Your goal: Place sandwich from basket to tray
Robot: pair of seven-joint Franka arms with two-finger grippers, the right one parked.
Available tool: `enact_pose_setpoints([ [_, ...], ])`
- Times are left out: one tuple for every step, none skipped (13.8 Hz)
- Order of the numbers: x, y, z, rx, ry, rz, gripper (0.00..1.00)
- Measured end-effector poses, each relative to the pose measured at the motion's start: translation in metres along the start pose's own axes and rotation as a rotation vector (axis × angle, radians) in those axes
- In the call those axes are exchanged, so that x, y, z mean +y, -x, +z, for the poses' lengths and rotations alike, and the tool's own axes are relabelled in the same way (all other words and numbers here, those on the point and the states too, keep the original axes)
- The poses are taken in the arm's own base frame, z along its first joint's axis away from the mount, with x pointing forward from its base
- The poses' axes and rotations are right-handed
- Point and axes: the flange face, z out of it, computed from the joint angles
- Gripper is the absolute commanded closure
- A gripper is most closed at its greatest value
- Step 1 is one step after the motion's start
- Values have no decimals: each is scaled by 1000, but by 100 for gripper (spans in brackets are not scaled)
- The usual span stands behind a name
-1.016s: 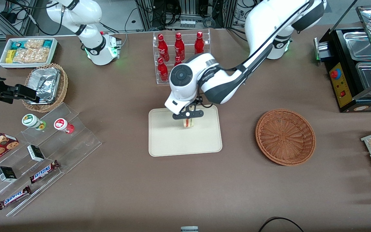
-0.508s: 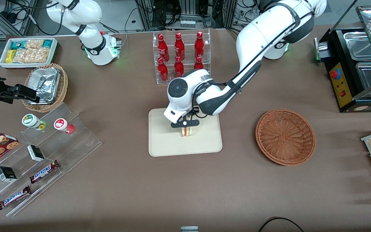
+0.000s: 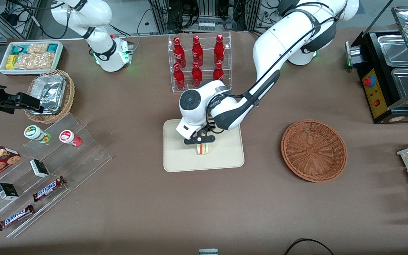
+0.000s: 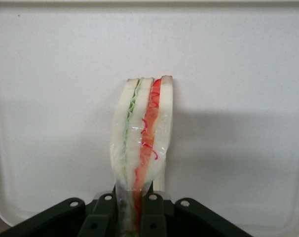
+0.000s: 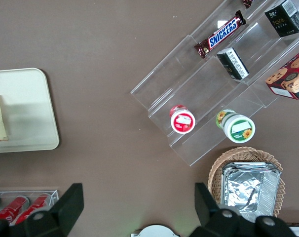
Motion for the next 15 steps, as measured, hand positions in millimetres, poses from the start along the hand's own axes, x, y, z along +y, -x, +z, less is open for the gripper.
enact_pose_setpoints([
  [0,0,2,-2,-1,0,20],
  [1,1,4,-2,1,2,1],
  [2,1,5,3,1,6,0],
  [3,2,7,10,-1,12,0],
  [4,2,7,16,-3,17,0],
  [4,2,6,20,-2,17,0],
  [5,0,1,25,3,11,0],
  [4,-3,-8,32,4,0,0],
  [1,-6,-23,40,-4,-14,0],
  [-3,-9,-44,44,-7,-35,0],
  [-9,-12,-71,44,4,-65,0],
  [-19,-16,-102,44,16,-99,0],
  [-35,-22,-135,43,19,-135,0],
  [-56,-28,-165,39,11,-169,0],
  [-77,-33,-191,34,-3,-202,0],
])
